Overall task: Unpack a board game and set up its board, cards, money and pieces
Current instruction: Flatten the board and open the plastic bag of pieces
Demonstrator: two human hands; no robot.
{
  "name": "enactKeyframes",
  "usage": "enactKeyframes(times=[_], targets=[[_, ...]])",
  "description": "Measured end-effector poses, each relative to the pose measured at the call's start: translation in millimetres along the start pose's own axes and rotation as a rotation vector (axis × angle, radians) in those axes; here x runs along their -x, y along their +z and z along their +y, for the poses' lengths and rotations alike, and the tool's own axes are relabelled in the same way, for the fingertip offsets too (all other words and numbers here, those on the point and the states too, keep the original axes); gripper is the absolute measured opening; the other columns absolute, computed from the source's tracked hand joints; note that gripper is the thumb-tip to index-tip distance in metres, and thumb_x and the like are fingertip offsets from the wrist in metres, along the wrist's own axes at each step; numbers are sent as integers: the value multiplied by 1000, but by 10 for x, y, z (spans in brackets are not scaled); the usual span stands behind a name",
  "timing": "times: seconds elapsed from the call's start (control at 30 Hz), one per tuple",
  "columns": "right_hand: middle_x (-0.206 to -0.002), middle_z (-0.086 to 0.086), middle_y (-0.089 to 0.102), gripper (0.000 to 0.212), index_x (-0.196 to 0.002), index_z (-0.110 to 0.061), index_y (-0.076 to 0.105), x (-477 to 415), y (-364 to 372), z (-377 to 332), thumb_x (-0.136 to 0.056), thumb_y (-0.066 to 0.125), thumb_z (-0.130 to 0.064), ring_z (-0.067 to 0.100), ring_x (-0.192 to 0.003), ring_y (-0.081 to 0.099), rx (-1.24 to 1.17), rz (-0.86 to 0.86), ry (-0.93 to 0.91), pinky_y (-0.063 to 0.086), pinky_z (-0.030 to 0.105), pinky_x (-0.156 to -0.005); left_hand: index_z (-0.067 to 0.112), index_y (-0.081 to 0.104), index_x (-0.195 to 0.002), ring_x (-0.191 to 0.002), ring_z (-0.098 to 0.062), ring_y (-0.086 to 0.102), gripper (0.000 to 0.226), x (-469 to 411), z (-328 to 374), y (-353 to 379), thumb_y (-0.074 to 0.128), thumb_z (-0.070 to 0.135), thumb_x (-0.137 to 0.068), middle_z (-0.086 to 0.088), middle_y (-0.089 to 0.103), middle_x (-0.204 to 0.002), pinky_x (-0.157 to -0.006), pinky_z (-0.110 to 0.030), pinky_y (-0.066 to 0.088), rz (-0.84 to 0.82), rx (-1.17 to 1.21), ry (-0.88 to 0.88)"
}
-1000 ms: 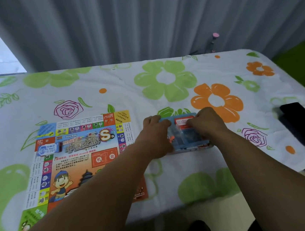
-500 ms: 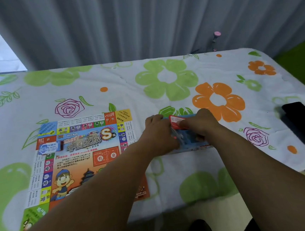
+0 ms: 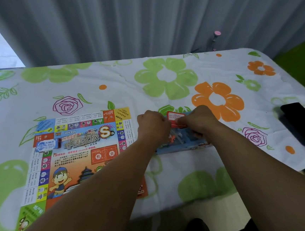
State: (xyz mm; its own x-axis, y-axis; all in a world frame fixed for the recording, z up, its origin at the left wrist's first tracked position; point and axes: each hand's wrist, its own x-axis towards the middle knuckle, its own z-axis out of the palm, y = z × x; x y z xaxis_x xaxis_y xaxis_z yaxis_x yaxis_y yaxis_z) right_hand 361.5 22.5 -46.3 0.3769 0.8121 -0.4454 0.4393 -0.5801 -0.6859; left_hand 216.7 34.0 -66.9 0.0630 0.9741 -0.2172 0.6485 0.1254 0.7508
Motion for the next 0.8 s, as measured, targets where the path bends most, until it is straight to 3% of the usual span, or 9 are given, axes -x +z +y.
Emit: enactKeyframes(times=[0.13,0.27,0.4,0.47,0.5,0.6,0.8], targets=[[-65,13,57,28,-85,3,64,41,-73,-89,-82,75,-23,21,-47,49,23,60,-27,34,23,-41,2,70,-69,-83,-31,66,22,-7,51,-126,58,13,-85,-14,69,-79,-84,-47,54,33,93,15],[-93,28,71,25,-97,12,67,113,-114,-225,-87,66,-11,24,-58,54,-51,74,-89,34,26,-46,20,56,-60,-78,-30,61,28,20,74,-341,57,17,-87,-9,65,-76,-83,-47,53,21,109,12],[-95,33,70,14,-92,9,69,221,9,-402,-86,62,-1,24,-56,55,-73,50,-157,36,26,-48,-3,66,-75,-65,-26,50,24,52,-44,-587,60,18,-85,-12,57,-68,-77,-47,52,47,176,-34],[-96,32,70,13,-93,9,69,270,110,-487,-87,62,0,23,-57,56,-91,17,-173,41,26,-49,-9,68,-87,-61,-26,50,28,79,-148,-726,61,18,-86,-16,59,-69,-67,-42,52,43,183,-72],[-96,32,70,13,-93,9,70,297,181,-539,-88,62,0,23,-58,57,-103,-10,-177,44,26,-49,-9,69,-91,-61,-28,54,27,98,-210,-810,62,17,-87,-20,63,-72,-64,-41,52,43,185,-86],[-91,33,70,11,-90,12,69,380,413,-656,-86,62,3,22,-54,59,-122,-87,-192,50,27,-48,-6,71,-90,-82,-34,69,24,123,-409,-1024,64,17,-88,-21,72,-90,-78,-45,57,55,188,-130],[-75,27,70,11,-87,15,67,544,1024,-717,-85,60,7,27,-58,67,-17,-191,-197,60,36,-57,-1,69,-90,-85,-33,71,17,190,-865,-1338,61,13,-90,-19,72,-90,-81,-52,59,0,95,-274]])
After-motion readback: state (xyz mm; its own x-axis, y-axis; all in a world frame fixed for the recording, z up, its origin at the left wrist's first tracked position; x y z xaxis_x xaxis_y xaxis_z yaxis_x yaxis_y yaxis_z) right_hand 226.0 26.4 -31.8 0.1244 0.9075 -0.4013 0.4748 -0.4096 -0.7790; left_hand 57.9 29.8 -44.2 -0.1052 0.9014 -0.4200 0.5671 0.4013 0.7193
